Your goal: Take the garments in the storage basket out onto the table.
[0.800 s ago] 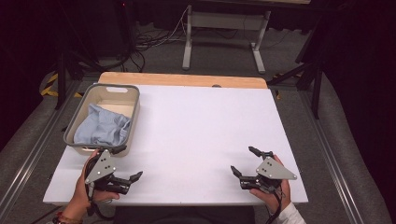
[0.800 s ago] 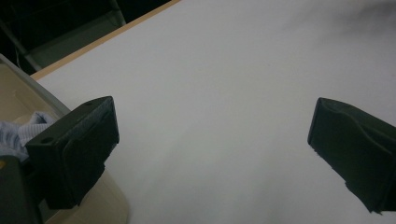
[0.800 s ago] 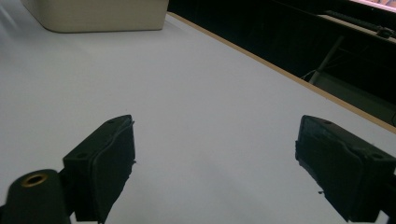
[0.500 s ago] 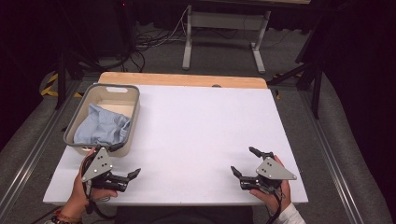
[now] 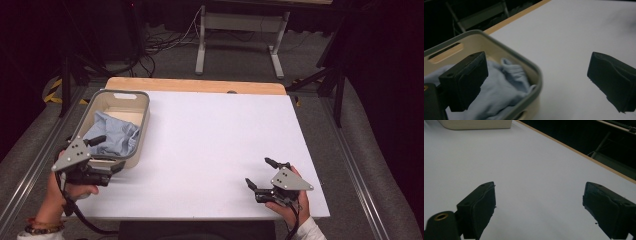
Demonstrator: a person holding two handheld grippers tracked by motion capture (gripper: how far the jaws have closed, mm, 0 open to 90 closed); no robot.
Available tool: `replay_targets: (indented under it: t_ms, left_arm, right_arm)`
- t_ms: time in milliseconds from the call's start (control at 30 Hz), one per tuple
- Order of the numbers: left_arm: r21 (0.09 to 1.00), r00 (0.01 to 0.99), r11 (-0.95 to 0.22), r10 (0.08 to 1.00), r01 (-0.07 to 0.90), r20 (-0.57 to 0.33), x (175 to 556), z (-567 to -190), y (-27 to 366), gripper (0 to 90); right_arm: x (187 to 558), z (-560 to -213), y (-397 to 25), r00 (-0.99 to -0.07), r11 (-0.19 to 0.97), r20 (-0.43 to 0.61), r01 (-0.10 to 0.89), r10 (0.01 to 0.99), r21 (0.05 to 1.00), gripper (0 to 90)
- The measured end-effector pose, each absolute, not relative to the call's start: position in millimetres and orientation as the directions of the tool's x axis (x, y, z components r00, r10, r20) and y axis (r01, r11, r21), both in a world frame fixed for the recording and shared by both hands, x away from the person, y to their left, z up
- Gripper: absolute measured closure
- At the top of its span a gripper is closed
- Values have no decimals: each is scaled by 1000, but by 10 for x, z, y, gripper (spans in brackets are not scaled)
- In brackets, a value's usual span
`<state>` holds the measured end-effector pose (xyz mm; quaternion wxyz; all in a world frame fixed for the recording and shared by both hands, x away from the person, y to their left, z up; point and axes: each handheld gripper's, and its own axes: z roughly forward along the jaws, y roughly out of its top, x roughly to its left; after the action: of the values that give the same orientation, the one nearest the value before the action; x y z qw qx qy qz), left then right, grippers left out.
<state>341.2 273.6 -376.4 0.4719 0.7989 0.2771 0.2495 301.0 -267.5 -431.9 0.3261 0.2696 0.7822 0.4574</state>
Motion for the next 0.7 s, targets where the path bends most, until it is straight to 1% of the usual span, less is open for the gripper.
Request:
replay_targets:
  t_ms: [67, 100, 133, 167, 200, 267, 333, 367, 400, 433, 467, 500, 567, 633, 667, 700]
  left_arm:
    - [853, 709, -450, 690, 265, 144, 3575, -3704, 2790, 39]
    - [853, 709, -450, 690, 265, 144, 3575, -3704, 2790, 39]
    - [836, 697, -475, 698, 277, 166, 3653, -3687, 2814, 39]
    - [819, 686, -487, 708, 303, 168, 3736, -3682, 2832, 43]
    - [801, 683, -497, 713, 333, 159, 3811, -3682, 2847, 46]
    - [745, 695, -514, 713, 426, 95, 4055, -3722, 2887, 38]
    - [694, 699, -528, 713, 490, 49, 4217, -3782, 2898, 37]
    - [663, 702, -548, 710, 510, 47, 4284, -3809, 2894, 37]
    - [612, 695, -580, 716, 538, 67, 4417, -3884, 2858, 34]
    - [612, 695, -580, 716, 538, 67, 4417, -3884, 2858, 11]
    - [566, 718, -606, 695, 559, 35, 4538, -3899, 2819, 39]
    - [566, 718, -606, 695, 559, 35, 4538, -3899, 2819, 50]
    - [567, 710, -601, 703, 563, 40, 4584, -3888, 2785, 33]
    - [509, 718, -628, 696, 588, 30, 4705, -3920, 2733, 21]
    - [509, 718, -628, 696, 588, 30, 4705, -3920, 2733, 17]
    - [483, 720, -638, 693, 599, 23, 4734, -3947, 2711, 17]
  right_arm:
    - [3014, -4336, -2668, -646, 445, -265, 130, 716, 886, 121]
    - [3014, -4336, -2668, -646, 445, -265, 130, 716, 886, 121]
    - [3014, -4343, -2668, -648, 448, -265, 132, 714, 884, 121]
    - [3014, -4347, -2672, -648, 451, -266, 135, 714, 882, 121]
    - [3015, -4347, -2677, -647, 452, -266, 136, 715, 882, 121]
    - [3018, -4338, -2691, -644, 444, -260, 138, 719, 886, 120]
    - [3032, -4341, -2698, -642, 442, -257, 143, 722, 885, 120]
    - [3036, -4346, -2696, -644, 443, -255, 146, 721, 885, 120]
    - [3041, -4357, -2690, -647, 447, -252, 153, 719, 881, 120]
    - [3041, -4357, -2690, -647, 447, -252, 153, 719, 881, 120]
    - [3037, -4354, -2683, -647, 453, -261, 147, 717, 879, 120]
    - [3036, -4351, -2683, -646, 453, -262, 146, 717, 880, 120]
    - [3035, -4350, -2685, -646, 451, -260, 147, 717, 880, 120]
    - [3039, -4358, -2686, -649, 451, -256, 151, 717, 879, 120]
    - [3039, -4358, -2686, -649, 451, -256, 151, 717, 879, 120]
    - [3043, -4361, -2686, -650, 451, -254, 154, 716, 879, 120]
